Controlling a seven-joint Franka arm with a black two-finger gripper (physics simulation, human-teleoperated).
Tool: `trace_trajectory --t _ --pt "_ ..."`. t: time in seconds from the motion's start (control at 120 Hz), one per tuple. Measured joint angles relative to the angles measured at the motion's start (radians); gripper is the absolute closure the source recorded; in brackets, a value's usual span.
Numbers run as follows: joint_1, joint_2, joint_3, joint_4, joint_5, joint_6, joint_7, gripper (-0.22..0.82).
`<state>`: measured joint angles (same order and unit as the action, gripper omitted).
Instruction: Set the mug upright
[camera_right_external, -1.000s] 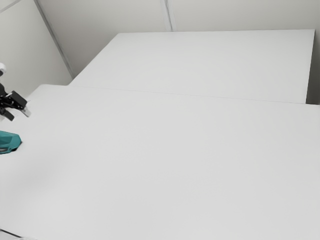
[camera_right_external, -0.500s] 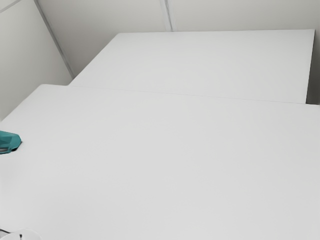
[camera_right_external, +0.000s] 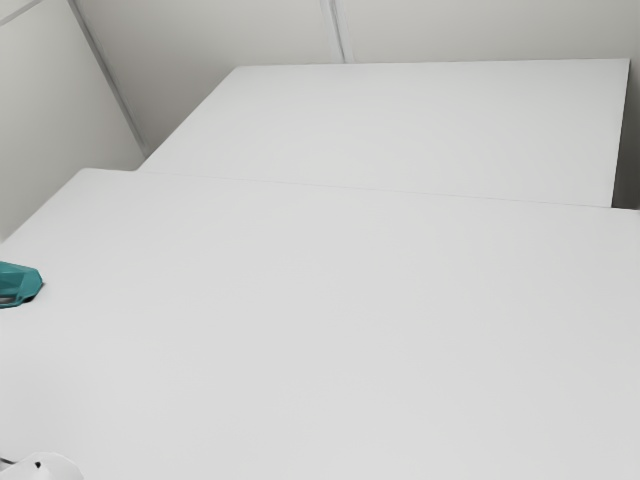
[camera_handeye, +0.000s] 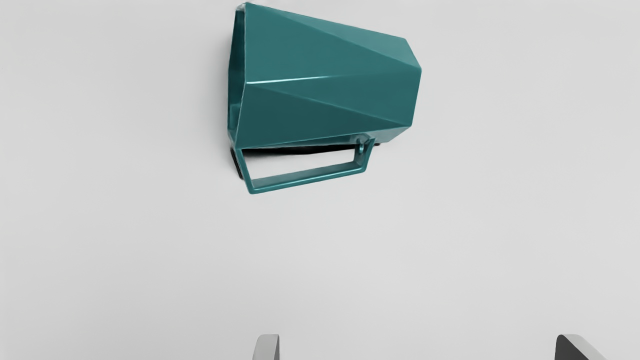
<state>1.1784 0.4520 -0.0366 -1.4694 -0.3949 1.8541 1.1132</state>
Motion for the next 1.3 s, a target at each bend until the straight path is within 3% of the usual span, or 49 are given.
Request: trace_trajectory --t 0.383,0.558,1.0,1.3 --pt "-0.002 0.26 -0.012 0.31 -0.043 0.014 0.054 0.0" --pt "0.002 0.356 -0.07 0.408 -0.049 0.029 0.066 0.0" --pt "0.049 0.518 -0.223 0.515 -0.072 0.065 0.083 0.0" --pt "0.092 0.528 -0.236 0.514 -0.14 -0.055 0.088 0.0"
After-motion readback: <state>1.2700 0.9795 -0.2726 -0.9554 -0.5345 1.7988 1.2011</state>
